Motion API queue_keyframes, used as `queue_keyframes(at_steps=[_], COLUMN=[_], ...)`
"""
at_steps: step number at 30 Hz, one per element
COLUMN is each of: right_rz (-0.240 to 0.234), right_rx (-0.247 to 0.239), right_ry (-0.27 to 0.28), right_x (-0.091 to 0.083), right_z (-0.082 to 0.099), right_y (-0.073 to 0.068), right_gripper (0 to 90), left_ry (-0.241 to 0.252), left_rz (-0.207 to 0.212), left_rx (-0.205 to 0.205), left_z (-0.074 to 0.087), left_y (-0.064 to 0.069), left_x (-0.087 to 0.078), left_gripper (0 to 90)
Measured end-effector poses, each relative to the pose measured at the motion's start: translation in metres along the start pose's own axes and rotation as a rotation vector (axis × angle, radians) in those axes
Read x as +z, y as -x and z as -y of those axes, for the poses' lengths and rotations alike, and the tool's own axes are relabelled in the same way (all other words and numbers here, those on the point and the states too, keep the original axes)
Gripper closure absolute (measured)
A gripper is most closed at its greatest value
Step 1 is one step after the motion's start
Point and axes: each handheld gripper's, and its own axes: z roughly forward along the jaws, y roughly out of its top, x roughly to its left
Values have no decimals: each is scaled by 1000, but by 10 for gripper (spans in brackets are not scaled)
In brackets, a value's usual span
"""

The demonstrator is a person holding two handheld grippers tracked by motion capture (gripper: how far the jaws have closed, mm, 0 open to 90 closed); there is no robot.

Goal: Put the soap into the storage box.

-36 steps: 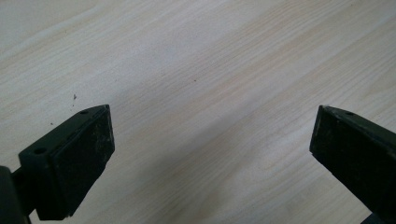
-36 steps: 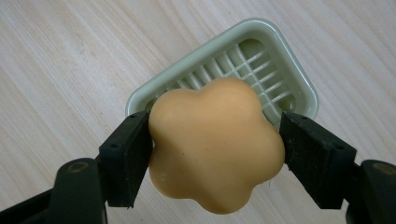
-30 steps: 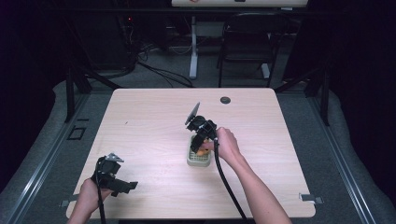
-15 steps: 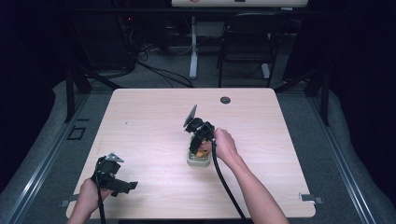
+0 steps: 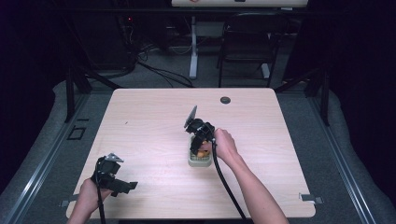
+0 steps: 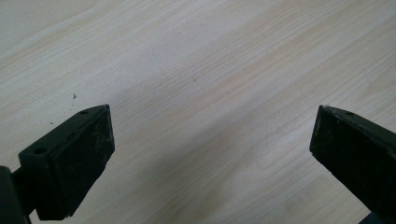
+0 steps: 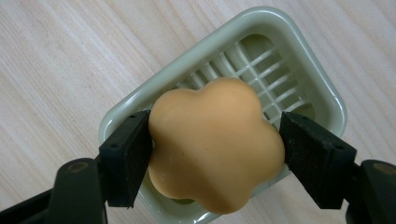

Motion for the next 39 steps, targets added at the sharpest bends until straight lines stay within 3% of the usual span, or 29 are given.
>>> queue_keyframes(at_steps=[12,16,18,24,30,39], right_rz=[3,-17,-4,-7,-28,-17], right_rx=[36,42,42,30,3,-32], right_ry=[6,19,26,58,124,162], right_x=[2,2,3,-7,-25,-49], right_z=[-1,-1,-1,1,11,23], right_y=[-1,0,-1,-2,-3,-7], right_gripper=[264,214,170,138,87,24], left_ry=[0,0,1,-1,0,0], left_rz=[-5,-5,-4,-6,-8,-8], left_rx=[-1,-1,0,-1,3,0], left_z=[0,0,0,0,-1,0], left_y=[1,1,1,1,2,3], left_x=[0,0,0,1,1,1], left_gripper=[1,1,1,1,1,1])
